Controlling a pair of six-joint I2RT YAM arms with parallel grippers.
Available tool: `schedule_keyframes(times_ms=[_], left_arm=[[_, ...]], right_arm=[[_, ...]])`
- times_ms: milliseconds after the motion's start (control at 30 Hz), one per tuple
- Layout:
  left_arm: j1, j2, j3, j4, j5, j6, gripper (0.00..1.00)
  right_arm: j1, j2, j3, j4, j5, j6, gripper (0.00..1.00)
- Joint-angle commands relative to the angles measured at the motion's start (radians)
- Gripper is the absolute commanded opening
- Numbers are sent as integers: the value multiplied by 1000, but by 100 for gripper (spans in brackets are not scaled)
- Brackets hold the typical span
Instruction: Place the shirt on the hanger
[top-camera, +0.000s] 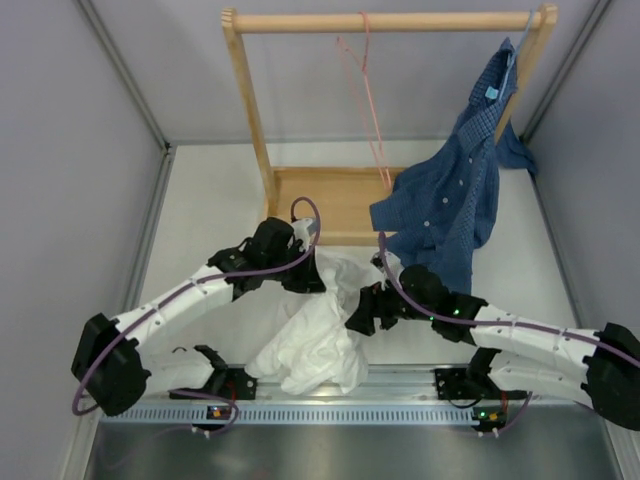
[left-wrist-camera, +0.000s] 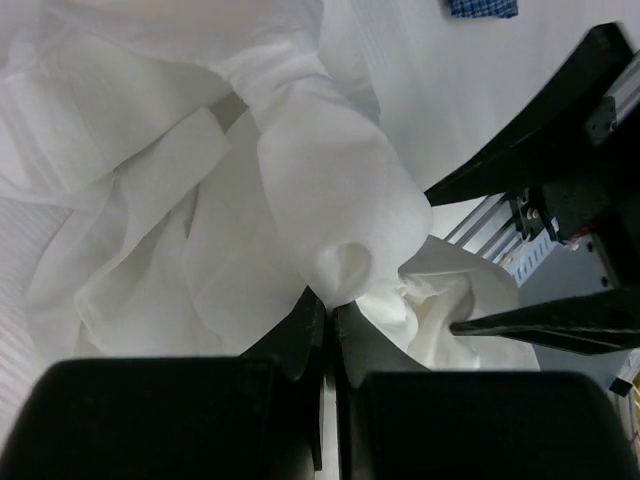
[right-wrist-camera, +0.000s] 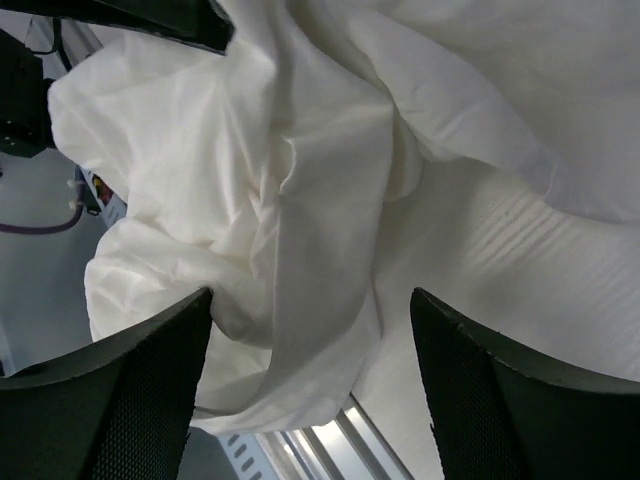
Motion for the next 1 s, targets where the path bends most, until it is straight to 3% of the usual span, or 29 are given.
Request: schedule_keyframes(times_ms=[0, 67, 167, 200, 300, 367, 500, 600, 700, 733, 767, 967], left_arm=[[4, -94, 20, 3, -42, 7, 0], [4, -117, 18, -8, -60, 5, 5], [4, -146, 35, -55, -170, -7, 44], [2, -155, 64, -72, -230, -7, 75], [2, -212, 133, -163, -334, 1, 97], [-1, -247, 199, -210, -415, 14, 98], [-44, -310, 239, -216, -371, 27, 97], [-213, -281, 232, -215, -469, -1, 93], [-564, -263, 218, -215, -757, -36, 91], [-612, -260, 210, -215, -828, -38, 91], [-646, -258, 200, -213, -921, -39, 91], [-668, -211, 84, -154, -1055, -10, 82]], right_arm=[[36, 75, 36, 215, 50, 39, 75], [50, 118, 37, 276, 12, 65, 70], [58, 146, 46, 377, -25, 110, 31], [59, 138, 63, 368, 21, 127, 8], [84, 132, 156, 216, 209, 130, 2], [122, 157, 226, 108, 335, 118, 0], [163, 251, 390, -53, 580, 124, 0], [177, 302, 456, -92, 653, 142, 0], [180, 325, 497, -109, 675, 133, 1], [180, 324, 502, -106, 673, 130, 1], [180, 322, 502, -101, 665, 125, 1], [182, 295, 472, -66, 603, 102, 7]])
